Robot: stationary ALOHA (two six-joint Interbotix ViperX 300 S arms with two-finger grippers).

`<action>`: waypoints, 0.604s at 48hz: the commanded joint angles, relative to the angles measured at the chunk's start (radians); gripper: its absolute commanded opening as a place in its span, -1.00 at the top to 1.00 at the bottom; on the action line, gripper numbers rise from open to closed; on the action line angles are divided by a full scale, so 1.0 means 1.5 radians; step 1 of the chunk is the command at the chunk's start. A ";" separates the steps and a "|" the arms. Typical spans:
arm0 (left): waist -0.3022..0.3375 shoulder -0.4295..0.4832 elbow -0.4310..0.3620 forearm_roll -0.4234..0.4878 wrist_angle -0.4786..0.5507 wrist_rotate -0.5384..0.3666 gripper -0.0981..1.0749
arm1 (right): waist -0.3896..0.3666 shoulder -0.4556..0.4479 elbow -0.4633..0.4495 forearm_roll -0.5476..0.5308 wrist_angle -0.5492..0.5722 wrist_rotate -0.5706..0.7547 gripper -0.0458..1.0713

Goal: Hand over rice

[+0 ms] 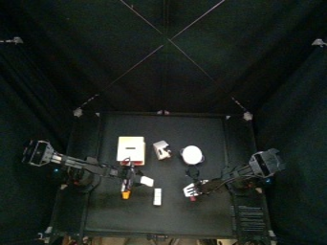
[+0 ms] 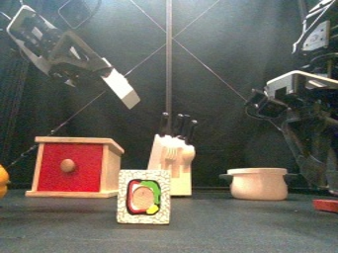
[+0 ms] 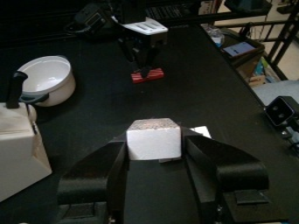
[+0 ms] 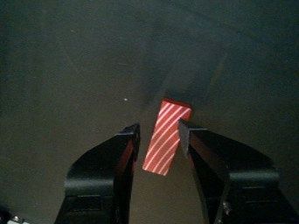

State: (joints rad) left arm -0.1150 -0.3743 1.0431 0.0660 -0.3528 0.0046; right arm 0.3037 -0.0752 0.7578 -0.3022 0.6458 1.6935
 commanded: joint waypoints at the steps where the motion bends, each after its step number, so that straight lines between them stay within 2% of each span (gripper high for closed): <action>1: 0.002 0.000 -0.008 0.000 -0.007 0.000 -0.16 | 0.000 -0.027 -0.012 -0.033 -0.012 -0.001 -0.47; 9: 0.000 0.000 -0.013 -0.004 -0.013 -0.004 -0.16 | -0.005 -0.048 -0.009 -0.117 -0.055 -0.001 -0.47; 20: -0.004 0.000 -0.022 -0.036 -0.033 -0.004 -0.16 | -0.014 -0.065 -0.015 -0.297 -0.141 0.001 -0.47; 29: -0.004 0.000 -0.032 -0.047 -0.039 -0.004 -0.16 | -0.016 -0.066 -0.043 -0.424 -0.151 0.003 -0.47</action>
State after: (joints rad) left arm -0.1197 -0.3743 1.0278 0.0000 -0.3973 0.0000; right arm 0.2838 -0.1473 0.7363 -0.8575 0.4249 1.7043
